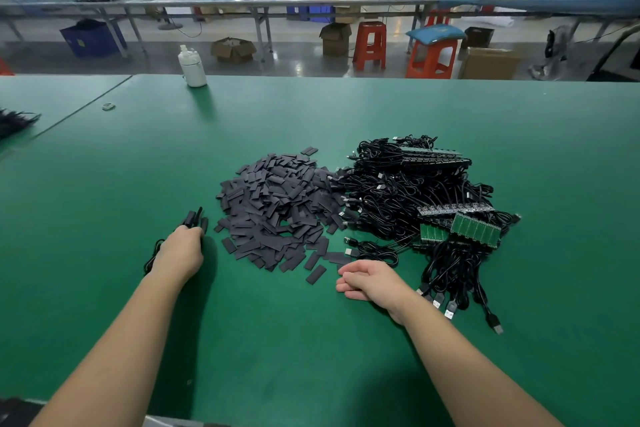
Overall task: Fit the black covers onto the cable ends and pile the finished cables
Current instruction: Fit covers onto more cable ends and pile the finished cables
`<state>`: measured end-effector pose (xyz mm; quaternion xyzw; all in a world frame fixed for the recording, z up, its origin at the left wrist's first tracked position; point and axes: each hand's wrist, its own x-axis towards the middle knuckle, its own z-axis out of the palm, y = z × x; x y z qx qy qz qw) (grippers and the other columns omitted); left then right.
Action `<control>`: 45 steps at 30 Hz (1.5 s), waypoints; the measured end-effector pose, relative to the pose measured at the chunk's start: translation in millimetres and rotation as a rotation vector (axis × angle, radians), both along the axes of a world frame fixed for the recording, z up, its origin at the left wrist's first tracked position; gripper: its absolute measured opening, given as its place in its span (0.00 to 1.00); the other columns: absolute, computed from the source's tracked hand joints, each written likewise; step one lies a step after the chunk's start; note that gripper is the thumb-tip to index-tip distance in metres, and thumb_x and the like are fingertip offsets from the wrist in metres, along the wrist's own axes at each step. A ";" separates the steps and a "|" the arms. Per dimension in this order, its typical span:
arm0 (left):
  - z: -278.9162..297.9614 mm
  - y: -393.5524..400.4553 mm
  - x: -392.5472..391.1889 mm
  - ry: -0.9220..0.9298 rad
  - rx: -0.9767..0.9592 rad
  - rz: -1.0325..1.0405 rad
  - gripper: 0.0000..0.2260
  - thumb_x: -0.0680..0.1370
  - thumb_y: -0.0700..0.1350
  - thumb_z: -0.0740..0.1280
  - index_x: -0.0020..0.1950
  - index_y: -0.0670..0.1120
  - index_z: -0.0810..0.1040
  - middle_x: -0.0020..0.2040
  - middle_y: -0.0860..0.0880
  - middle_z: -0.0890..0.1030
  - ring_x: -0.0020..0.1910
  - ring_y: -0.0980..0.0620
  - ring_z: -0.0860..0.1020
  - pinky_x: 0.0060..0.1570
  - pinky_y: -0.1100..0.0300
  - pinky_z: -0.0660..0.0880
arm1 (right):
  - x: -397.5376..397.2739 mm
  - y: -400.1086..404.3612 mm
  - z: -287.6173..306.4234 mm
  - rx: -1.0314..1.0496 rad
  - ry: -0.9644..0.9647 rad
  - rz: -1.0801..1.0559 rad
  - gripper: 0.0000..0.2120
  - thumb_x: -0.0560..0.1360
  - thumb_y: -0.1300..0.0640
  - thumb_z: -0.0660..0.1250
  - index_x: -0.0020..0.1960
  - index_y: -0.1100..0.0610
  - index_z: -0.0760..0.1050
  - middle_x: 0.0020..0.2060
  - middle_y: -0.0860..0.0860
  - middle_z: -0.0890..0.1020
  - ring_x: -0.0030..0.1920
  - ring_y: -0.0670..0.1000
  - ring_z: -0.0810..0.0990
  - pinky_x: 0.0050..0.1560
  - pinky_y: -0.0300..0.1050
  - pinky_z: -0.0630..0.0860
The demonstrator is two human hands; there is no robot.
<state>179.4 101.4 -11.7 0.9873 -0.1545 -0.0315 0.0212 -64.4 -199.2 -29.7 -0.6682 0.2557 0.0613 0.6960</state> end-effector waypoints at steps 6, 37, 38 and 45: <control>-4.4 6.2 12.7 -0.041 -0.024 0.051 0.18 0.77 0.34 0.59 0.66 0.43 0.74 0.57 0.41 0.73 0.58 0.39 0.72 0.54 0.46 0.74 | 0.3 0.8 0.7 -0.024 0.010 0.000 0.06 0.81 0.62 0.65 0.56 0.57 0.79 0.50 0.54 0.86 0.49 0.47 0.86 0.48 0.37 0.81; -6.2 -17.2 8.8 -0.223 -0.246 0.181 0.15 0.78 0.44 0.67 0.64 0.46 0.80 0.69 0.36 0.72 0.69 0.38 0.69 0.72 0.43 0.61 | -7.1 17.3 24.5 -0.113 0.037 -0.022 0.07 0.81 0.58 0.65 0.56 0.59 0.79 0.49 0.55 0.85 0.46 0.46 0.85 0.47 0.38 0.81; -1.3 -29.9 2.4 -0.226 -0.282 0.141 0.14 0.78 0.43 0.67 0.64 0.45 0.80 0.69 0.37 0.73 0.68 0.38 0.70 0.71 0.43 0.64 | -9.1 17.5 29.6 -0.147 0.036 0.007 0.07 0.81 0.58 0.65 0.55 0.59 0.79 0.48 0.55 0.85 0.44 0.47 0.85 0.47 0.39 0.82; 35.5 -136.4 -79.1 -0.221 -0.617 -0.272 0.13 0.79 0.40 0.65 0.62 0.46 0.80 0.62 0.49 0.80 0.55 0.53 0.79 0.59 0.56 0.77 | -37.3 -45.1 92.8 -1.218 -0.118 -0.313 0.08 0.80 0.56 0.65 0.53 0.53 0.82 0.42 0.48 0.82 0.40 0.48 0.76 0.38 0.41 0.73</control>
